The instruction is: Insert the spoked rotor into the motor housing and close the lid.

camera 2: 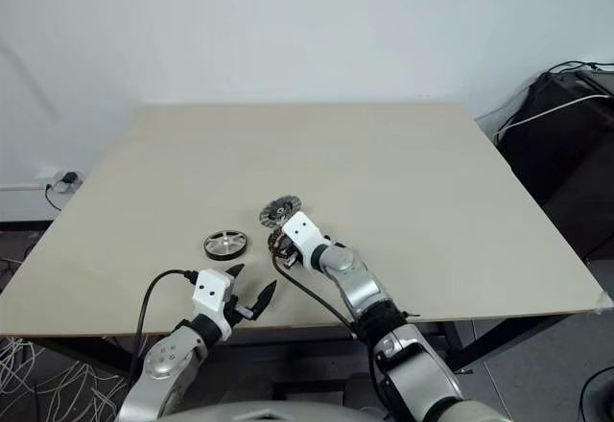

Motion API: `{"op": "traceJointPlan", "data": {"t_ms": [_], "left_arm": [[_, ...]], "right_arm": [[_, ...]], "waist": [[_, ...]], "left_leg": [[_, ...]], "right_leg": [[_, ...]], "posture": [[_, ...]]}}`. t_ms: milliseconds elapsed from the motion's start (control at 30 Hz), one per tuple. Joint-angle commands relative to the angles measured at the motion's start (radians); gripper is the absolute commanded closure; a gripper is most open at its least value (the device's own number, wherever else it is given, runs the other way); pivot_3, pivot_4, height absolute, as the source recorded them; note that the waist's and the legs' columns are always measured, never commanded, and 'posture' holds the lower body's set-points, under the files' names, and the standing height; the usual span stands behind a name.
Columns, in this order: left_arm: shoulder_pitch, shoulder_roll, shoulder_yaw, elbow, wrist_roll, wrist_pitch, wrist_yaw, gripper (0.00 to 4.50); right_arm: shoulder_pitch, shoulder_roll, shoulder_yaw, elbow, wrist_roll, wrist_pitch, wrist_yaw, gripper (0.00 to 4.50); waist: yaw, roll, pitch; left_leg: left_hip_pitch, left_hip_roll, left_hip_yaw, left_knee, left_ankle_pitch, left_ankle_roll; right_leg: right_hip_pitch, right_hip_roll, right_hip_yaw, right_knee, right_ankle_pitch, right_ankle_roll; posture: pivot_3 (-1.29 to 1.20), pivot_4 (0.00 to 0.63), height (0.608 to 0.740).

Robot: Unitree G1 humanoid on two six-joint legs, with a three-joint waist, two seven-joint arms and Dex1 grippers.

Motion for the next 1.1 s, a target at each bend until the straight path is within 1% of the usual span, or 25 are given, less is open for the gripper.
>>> {"op": "traceJointPlan", "data": {"t_ms": [33,167,233,333,533,633,800,833,933,1100], "left_arm": [[-0.005,-0.004,0.002,-0.042,-0.007,-0.004,0.007,0.0],[-0.003,-0.005,0.002,-0.042,-0.007,-0.003,0.009,0.0],[-0.004,-0.006,0.001,-0.04,-0.007,-0.003,0.009,0.0],[-0.004,-0.006,-0.001,-0.037,-0.008,-0.004,0.008,0.0],[-0.008,-0.007,-0.006,-0.031,-0.008,-0.003,0.005,0.0],[-0.008,-0.007,-0.006,-0.029,-0.008,-0.003,0.004,0.0],[-0.007,-0.008,-0.007,-0.027,-0.009,-0.002,0.003,0.0],[-0.009,-0.009,-0.008,-0.025,-0.009,-0.002,0.003,0.0],[-0.011,-0.011,-0.009,-0.021,-0.008,-0.002,0.003,0.0],[-0.009,-0.013,-0.009,-0.023,-0.007,0.0,0.004,0.0]], "right_arm": [[-0.034,0.006,-0.024,0.017,-0.004,-0.032,-0.005,3.81],[-0.035,0.006,-0.03,0.029,-0.004,-0.036,0.004,3.81],[-0.031,0.005,-0.033,0.024,-0.001,-0.034,0.012,3.07],[-0.013,0.007,-0.031,-0.011,0.011,-0.029,0.041,2.14],[0.053,0.01,-0.012,-0.199,0.035,0.009,0.109,2.14],[0.074,0.004,-0.02,-0.268,0.026,0.043,0.094,2.74],[0.086,-0.025,0.006,-0.33,-0.051,0.094,0.027,4.3],[0.08,-0.032,0.02,-0.326,-0.081,0.102,0.005,4.48],[0.061,-0.041,0.046,-0.302,-0.143,0.127,-0.043,4.48],[0.028,-0.037,0.06,-0.258,-0.178,0.158,-0.064,4.48]], "waist": [[-0.003,0.0,0.0],[-0.009,0.0,0.0],[-0.011,0.0,0.0],[-0.014,0.0,0.0],[-0.014,0.001,0.0],[-0.013,0.001,0.0],[-0.01,0.0,0.0],[-0.01,0.0,0.0],[-0.011,0.001,0.0],[-0.011,0.0,0.0]], "left_leg": [[0.0,0.0,0.0,0.0,0.0,0.0],[0.0,0.0,0.0,0.0,0.0,0.0],[0.0,0.0,0.0,0.0,0.0,0.0],[0.001,0.0,0.0,0.0,0.0,0.0],[0.0,0.001,-0.001,0.0,0.0,0.0],[0.0,0.001,-0.001,0.0,0.0,0.0],[0.0,0.001,-0.001,0.0,-0.001,-0.003],[0.0,0.001,-0.001,0.0,-0.001,-0.003],[0.0,0.0,0.0,0.0,-0.001,-0.003],[0.0,0.0,0.0,0.0,-0.001,-0.002]], "right_leg": [[0.0,0.0,0.0,0.0,0.0,0.0],[0.0,0.0,0.0,0.0,0.0,0.0],[0.0,0.0,0.0,0.0,0.0,0.0],[0.0,0.0,0.0,0.001,0.0,0.0],[0.0,0.0,0.0,0.001,0.0,0.0],[0.0,0.0,0.0,0.001,0.0,0.0],[0.0,0.0,0.0,0.001,0.0,0.0],[0.0,0.0,0.0,0.001,0.0,0.0],[-0.001,0.0,0.0,0.001,0.0,0.0],[-0.001,0.0,0.0,0.001,0.0,0.0]], "posture": [[0.0,0.0,0.74],[0.0,0.0,0.74],[0.0,0.0,0.74],[0.0,0.0,0.74],[0.0,0.0,0.74],[0.0,0.0,0.74],[0.0,0.0,0.74],[0.0,0.0,0.74],[0.0,0.0,0.74],[0.0,0.0,0.74]]}}
